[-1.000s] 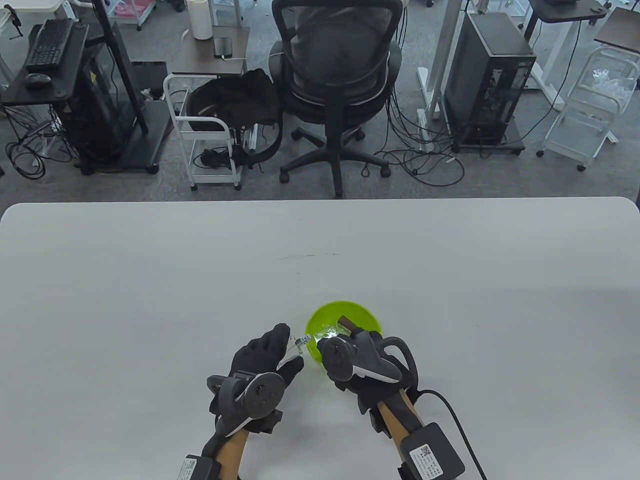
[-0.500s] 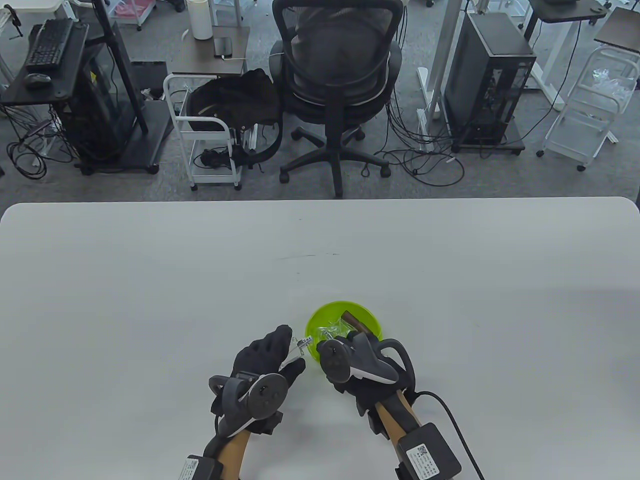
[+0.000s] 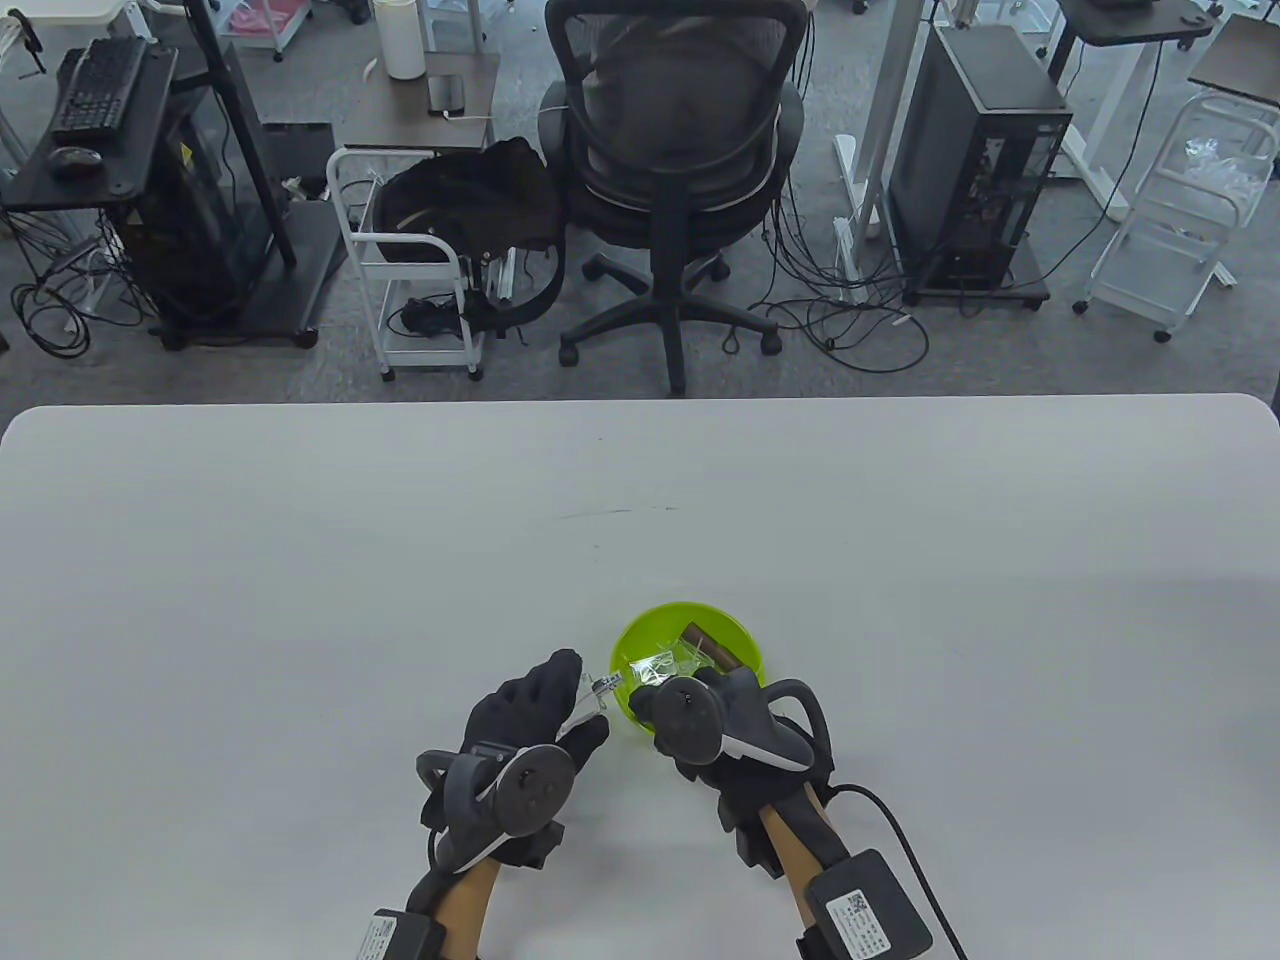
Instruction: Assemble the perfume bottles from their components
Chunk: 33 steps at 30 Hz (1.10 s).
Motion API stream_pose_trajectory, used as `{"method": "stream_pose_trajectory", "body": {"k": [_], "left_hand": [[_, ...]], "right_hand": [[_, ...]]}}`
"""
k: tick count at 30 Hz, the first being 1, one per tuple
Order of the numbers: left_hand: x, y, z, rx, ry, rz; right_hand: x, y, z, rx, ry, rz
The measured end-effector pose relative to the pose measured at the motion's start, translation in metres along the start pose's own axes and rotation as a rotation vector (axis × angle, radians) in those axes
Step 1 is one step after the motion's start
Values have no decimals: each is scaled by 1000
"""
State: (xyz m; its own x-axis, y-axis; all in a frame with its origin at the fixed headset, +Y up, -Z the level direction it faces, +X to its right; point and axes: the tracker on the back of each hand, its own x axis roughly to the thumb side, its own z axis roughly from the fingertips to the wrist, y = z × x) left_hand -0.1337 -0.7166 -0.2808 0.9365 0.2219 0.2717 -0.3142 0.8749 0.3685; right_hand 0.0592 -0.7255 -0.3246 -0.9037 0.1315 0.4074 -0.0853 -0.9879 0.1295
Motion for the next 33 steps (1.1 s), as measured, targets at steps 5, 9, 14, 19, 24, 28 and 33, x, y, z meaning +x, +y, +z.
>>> {"method": "stream_pose_trajectory", "body": {"k": [5,9,14,19,24,28,33], "left_hand": [[1,-1,0,-6,-6,-5],[4,-3,0,-13,-23,-17],[11,-4,1,-21,-54,-22],[19,-5,3,-30,-91,-25],[25,-6,4,-36,-115,-27],[28,-7,5,-39,-130,-37],[34,-8,7,-42,-162,-45]], "right_hand": [[-6,-11,12,-134,-21,-71],[-13,-25,25,-212,-58,-195],[-16,-32,38,-308,-67,-253],[-20,-30,41,-340,-86,-314],[-22,-28,41,-337,-123,-417],[-19,-26,40,-275,-165,-408],[-9,-23,37,-185,-195,-379]]}}
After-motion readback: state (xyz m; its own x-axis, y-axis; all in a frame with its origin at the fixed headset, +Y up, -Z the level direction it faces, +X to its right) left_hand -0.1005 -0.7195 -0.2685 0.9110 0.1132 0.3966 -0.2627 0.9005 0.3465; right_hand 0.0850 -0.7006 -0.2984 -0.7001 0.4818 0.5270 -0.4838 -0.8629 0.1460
